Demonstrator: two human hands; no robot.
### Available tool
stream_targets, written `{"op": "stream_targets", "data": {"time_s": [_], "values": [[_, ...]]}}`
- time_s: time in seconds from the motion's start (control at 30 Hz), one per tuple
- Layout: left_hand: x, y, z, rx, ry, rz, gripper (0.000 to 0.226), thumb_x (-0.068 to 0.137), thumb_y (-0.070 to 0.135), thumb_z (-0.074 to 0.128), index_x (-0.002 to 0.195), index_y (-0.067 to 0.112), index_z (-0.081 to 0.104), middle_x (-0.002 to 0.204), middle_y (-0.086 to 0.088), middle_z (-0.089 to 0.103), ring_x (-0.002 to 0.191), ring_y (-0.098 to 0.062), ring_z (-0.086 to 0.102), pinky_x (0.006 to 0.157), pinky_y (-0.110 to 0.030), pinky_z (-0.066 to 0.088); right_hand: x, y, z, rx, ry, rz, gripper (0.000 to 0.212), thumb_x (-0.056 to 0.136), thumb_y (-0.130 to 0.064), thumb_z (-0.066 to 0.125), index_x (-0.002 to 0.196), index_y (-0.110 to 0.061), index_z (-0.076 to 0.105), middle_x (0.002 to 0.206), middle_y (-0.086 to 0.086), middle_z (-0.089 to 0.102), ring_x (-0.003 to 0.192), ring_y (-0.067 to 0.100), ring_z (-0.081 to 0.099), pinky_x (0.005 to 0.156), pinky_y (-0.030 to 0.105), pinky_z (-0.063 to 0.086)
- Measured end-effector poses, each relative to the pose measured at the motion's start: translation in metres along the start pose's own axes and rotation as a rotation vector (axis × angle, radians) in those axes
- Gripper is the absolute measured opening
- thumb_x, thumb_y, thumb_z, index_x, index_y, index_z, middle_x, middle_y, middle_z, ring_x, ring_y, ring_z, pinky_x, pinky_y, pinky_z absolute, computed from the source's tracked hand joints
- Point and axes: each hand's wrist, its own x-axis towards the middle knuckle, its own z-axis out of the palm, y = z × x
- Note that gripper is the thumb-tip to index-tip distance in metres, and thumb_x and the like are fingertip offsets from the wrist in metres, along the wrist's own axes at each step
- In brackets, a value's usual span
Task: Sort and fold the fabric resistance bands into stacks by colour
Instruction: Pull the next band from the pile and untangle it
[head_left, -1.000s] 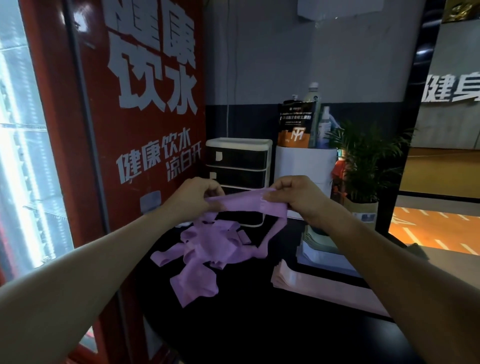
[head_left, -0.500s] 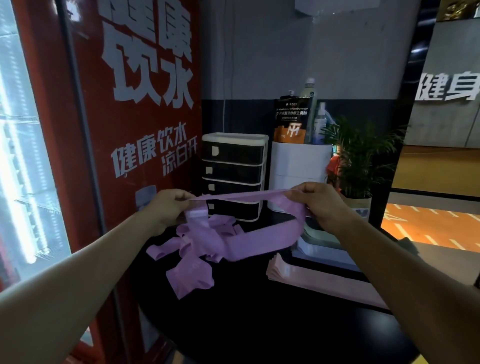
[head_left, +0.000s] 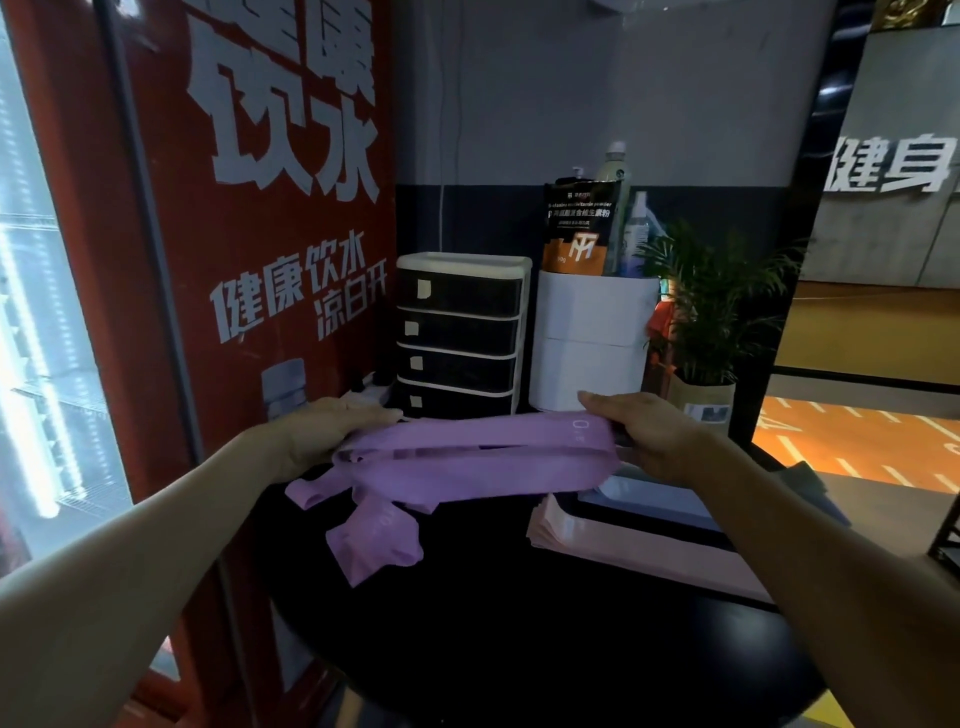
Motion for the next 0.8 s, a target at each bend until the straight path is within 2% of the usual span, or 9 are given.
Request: {"op": "stream_targets", "data": {"time_s": [0.1, 0.17, 0.27, 0.37, 0.47, 0.53, 0.6, 0.67, 0.8], "values": [[0.004, -0.003, 0.003, 0.18, 0.009, 0.036, 0.023, 0.073, 0.032, 0.077, 0.071, 0.011, 0.066, 0.076, -0.005, 0.055, 0.073, -0.018, 0.048, 0.068, -0.028, 0.041, 0.001, 0.002, 0.0, -0.029, 0.025, 0.016, 0.012, 0.087, -0.014, 0.062, 0.087, -0.002, 0.065, 0.087, 0.013, 0.059, 0.081, 0.022, 0.051, 0.068, 0.03, 0.044], [0.004, -0.005, 0.005, 0.289, -0.003, 0.044, 0.015, 0.087, 0.021, 0.066, 0.075, 0.012, 0.066, 0.071, -0.001, 0.053, 0.068, -0.014, 0.046, 0.064, -0.022, 0.04, 0.0, 0.003, -0.003, -0.075, 0.071, 0.029, 0.009, 0.086, -0.012, 0.063, 0.089, -0.004, 0.063, 0.092, 0.013, 0.056, 0.087, 0.024, 0.049, 0.068, 0.032, 0.044], [0.001, -0.007, 0.007, 0.342, -0.003, 0.074, 0.012, 0.089, 0.015, 0.062, 0.08, 0.007, 0.064, 0.065, 0.001, 0.05, 0.057, -0.008, 0.043, 0.05, -0.013, 0.038, -0.007, 0.008, -0.008, -0.124, 0.088, 0.088, 0.006, 0.087, -0.012, 0.061, 0.082, -0.01, 0.058, 0.09, 0.01, 0.052, 0.084, 0.022, 0.05, 0.07, 0.035, 0.049], [-0.001, -0.01, 0.008, 0.337, 0.045, 0.131, 0.004, 0.087, 0.003, 0.063, 0.09, 0.004, 0.065, 0.067, -0.001, 0.055, 0.045, 0.002, 0.047, 0.043, -0.008, 0.037, -0.017, 0.019, -0.012, -0.036, 0.059, 0.127, 0.012, 0.088, -0.006, 0.058, 0.079, -0.012, 0.052, 0.09, 0.01, 0.053, 0.08, 0.022, 0.053, 0.071, 0.037, 0.053], [-0.002, -0.017, 0.01, 0.33, 0.107, 0.151, 0.021, 0.078, -0.003, 0.07, 0.093, 0.011, 0.064, 0.078, -0.003, 0.06, 0.06, -0.002, 0.054, 0.048, -0.007, 0.041, -0.027, 0.03, -0.016, -0.039, 0.08, 0.12, 0.012, 0.088, 0.0, 0.058, 0.095, -0.007, 0.052, 0.093, 0.009, 0.053, 0.079, 0.021, 0.054, 0.063, 0.032, 0.052], [-0.004, -0.021, 0.014, 0.316, 0.115, 0.147, 0.027, 0.073, -0.002, 0.075, 0.093, 0.013, 0.063, 0.087, -0.002, 0.062, 0.077, -0.01, 0.056, 0.061, -0.011, 0.045, -0.033, 0.038, -0.019, -0.08, 0.15, 0.089, 0.021, 0.085, 0.004, 0.06, 0.1, -0.007, 0.051, 0.09, 0.009, 0.051, 0.073, 0.019, 0.052, 0.057, 0.029, 0.048], [-0.006, -0.024, 0.017, 0.312, 0.106, 0.122, 0.032, 0.07, 0.0, 0.078, 0.095, 0.012, 0.064, 0.096, -0.006, 0.062, 0.092, -0.016, 0.056, 0.075, -0.021, 0.048, -0.042, 0.044, -0.02, -0.079, 0.204, 0.069, 0.025, 0.081, 0.008, 0.063, 0.095, -0.01, 0.053, 0.087, 0.009, 0.052, 0.069, 0.018, 0.05, 0.055, 0.028, 0.046], [-0.01, -0.026, 0.021, 0.332, 0.067, 0.091, 0.031, 0.068, 0.001, 0.08, 0.092, 0.013, 0.064, 0.099, -0.012, 0.06, 0.095, -0.019, 0.054, 0.076, -0.025, 0.047, -0.051, 0.051, -0.022, -0.048, 0.234, 0.068, 0.028, 0.079, 0.011, 0.064, 0.089, -0.013, 0.054, 0.086, 0.01, 0.054, 0.066, 0.018, 0.05, 0.054, 0.027, 0.045], [-0.019, -0.031, 0.037, 0.427, -0.018, 0.052, 0.029, 0.072, 0.002, 0.078, 0.097, 0.005, 0.064, 0.091, -0.007, 0.062, 0.084, -0.014, 0.055, 0.069, -0.018, 0.046, -0.074, 0.067, -0.031, -0.032, 0.232, 0.079, 0.025, 0.081, 0.016, 0.055, 0.082, -0.009, 0.057, 0.094, 0.018, 0.057, 0.076, 0.026, 0.053, 0.055, 0.027, 0.04]]}}
